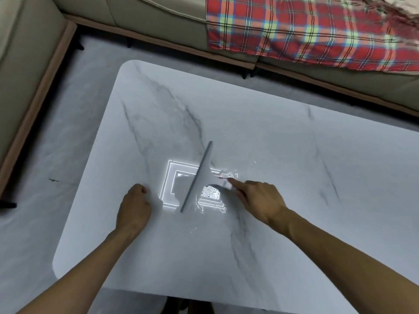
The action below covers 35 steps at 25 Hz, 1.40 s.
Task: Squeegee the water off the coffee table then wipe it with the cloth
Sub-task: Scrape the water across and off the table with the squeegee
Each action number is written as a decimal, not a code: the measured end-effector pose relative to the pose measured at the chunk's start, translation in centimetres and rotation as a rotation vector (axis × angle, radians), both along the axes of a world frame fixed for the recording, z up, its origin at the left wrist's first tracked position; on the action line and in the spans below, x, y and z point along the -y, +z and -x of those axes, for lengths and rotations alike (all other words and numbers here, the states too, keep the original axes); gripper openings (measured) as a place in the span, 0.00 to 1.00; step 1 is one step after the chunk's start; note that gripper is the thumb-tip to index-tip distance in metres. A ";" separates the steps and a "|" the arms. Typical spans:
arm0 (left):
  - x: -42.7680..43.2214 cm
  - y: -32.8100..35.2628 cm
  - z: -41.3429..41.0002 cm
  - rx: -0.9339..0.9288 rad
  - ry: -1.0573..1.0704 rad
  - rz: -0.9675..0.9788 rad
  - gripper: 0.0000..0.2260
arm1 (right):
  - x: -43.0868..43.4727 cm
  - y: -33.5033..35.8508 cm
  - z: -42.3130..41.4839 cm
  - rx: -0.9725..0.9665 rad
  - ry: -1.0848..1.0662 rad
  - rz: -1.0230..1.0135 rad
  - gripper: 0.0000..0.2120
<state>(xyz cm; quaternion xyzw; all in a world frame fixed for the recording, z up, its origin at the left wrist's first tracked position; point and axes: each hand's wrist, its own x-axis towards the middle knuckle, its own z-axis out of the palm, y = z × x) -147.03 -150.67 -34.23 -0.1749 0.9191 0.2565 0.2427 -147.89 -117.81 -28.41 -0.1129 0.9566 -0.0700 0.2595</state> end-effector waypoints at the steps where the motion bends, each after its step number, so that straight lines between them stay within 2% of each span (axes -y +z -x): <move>1: -0.6 0.0 -0.2 0.041 -0.015 -0.037 0.14 | -2.1 0.4 -1.0 -0.006 -0.041 -0.053 0.19; 5: -1.8 -0.2 -1.1 0.153 -0.219 -0.058 0.15 | -9.0 1.8 -4.8 -0.049 -0.238 -0.176 0.18; 8: -1.3 0.5 -1.4 0.108 -0.163 -0.067 0.15 | -10.7 3.2 -6.8 -0.053 -0.350 -0.211 0.19; 10: -0.4 1.3 -1.8 0.046 -0.118 -0.056 0.10 | -8.9 3.8 -7.3 -0.069 -0.349 -0.182 0.19; 13: 1.7 2.1 -3.1 0.002 -0.053 -0.028 0.05 | -2.5 3.6 -6.6 -0.067 -0.226 -0.036 0.19; 19: 6.9 1.6 -7.8 -0.038 0.071 0.095 0.05 | 12.9 0.3 -8.2 0.031 0.287 0.193 0.19; 22: 7.4 0.7 -9.9 -0.008 0.109 0.076 0.12 | 15.0 -1.0 -10.1 0.063 0.398 0.159 0.20; 24: 6.5 0.1 -11.2 0.053 0.105 -0.007 0.17 | 13.4 -1.5 -10.7 0.045 0.354 0.143 0.19; 27: 3.7 -0.5 -12.9 0.124 0.046 -0.104 0.13 | 7.4 -1.1 -11.4 -0.015 0.254 0.089 0.19; 31: 0.7 -1.0 -13.4 0.228 -0.039 -0.023 0.09 | -2.7 0.4 -12.9 -0.070 0.094 -0.038 0.24; 35: -0.9 -0.3 -13.8 0.203 0.054 -0.019 0.07 | -9.6 2.2 -14.9 -0.092 -0.069 -0.170 0.20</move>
